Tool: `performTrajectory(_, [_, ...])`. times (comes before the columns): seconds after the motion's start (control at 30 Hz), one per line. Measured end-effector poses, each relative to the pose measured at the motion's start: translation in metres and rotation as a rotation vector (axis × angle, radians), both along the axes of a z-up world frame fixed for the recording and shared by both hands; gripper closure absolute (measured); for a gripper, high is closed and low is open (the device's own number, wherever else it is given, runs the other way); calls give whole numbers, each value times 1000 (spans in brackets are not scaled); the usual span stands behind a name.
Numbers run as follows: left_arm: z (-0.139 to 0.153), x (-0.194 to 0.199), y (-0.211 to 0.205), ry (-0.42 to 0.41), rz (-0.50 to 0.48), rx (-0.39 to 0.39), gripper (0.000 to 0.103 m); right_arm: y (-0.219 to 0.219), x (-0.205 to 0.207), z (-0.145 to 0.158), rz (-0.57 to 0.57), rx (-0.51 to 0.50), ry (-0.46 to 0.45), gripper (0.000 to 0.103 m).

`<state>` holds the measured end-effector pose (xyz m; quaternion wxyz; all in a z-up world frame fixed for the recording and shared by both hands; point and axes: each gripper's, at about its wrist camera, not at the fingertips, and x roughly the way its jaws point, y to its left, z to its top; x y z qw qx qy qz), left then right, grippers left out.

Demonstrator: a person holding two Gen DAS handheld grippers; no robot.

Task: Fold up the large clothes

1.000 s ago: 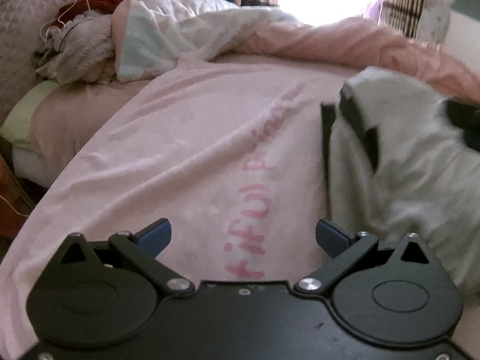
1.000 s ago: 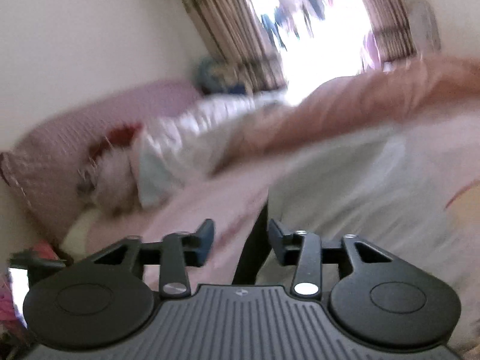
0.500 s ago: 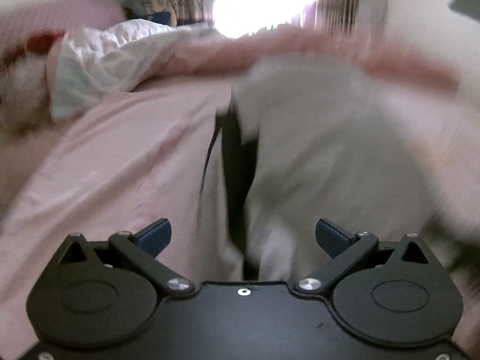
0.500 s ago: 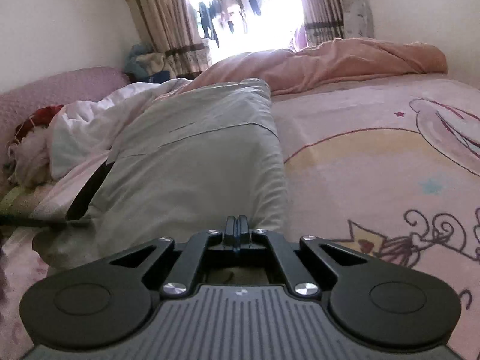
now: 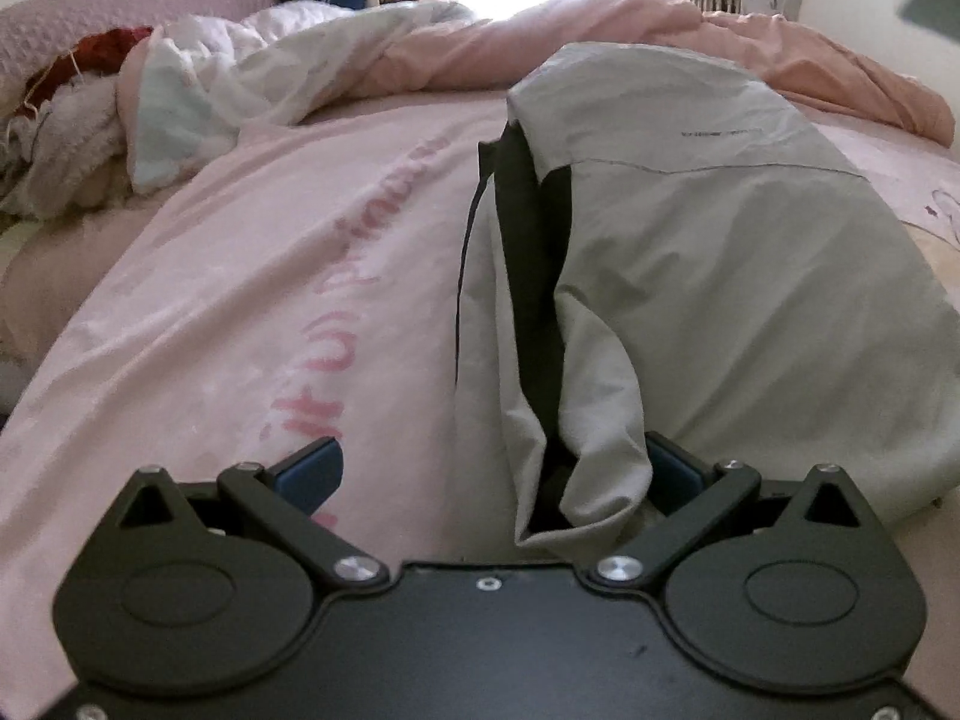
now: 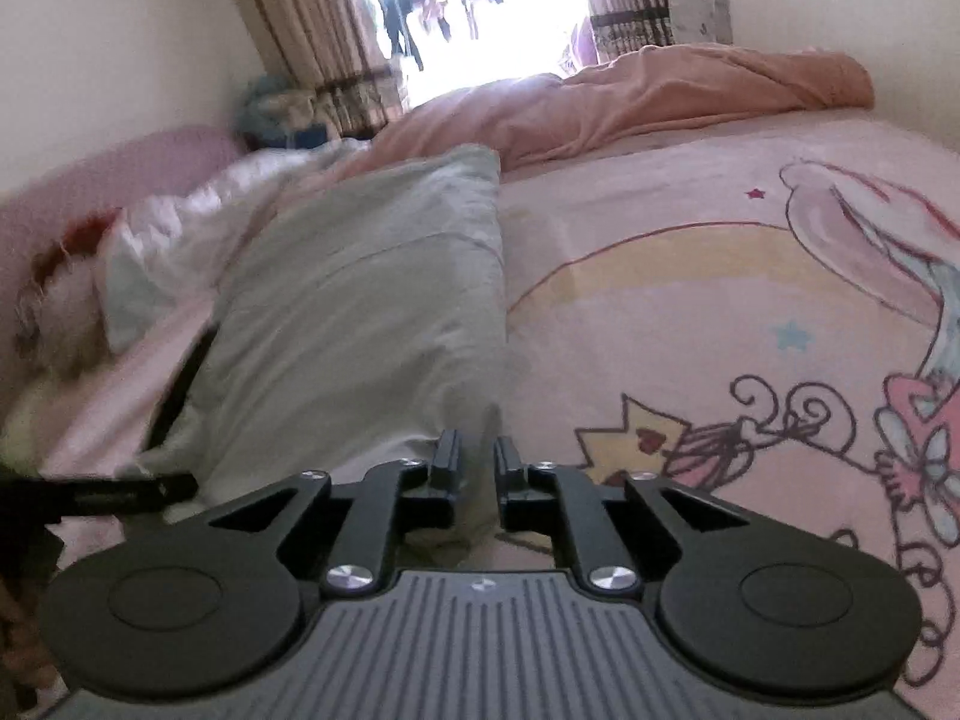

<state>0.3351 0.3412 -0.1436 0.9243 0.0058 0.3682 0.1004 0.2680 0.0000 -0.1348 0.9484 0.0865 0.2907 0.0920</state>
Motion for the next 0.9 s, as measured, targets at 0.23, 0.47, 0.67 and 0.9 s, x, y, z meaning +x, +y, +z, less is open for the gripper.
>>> performTrajectory(0.23, [7, -10, 14, -26, -38, -160, 0, -1, -22, -3, 104, -127, 16, 80])
performTrajectory(0.47, [9, 2, -6, -36, -95, -159, 79, 47, 4, -15, 55, -217, 49, 45])
performTrajectory(0.67, [40, -19, -10, -152, -50, -125, 85, 54, 3, -1, -12, -254, 11, 86])
performTrajectory(0.9, [0, -13, -6, -38, -41, -86, 71, 32, 19, -29, -37, -196, 66, 78])
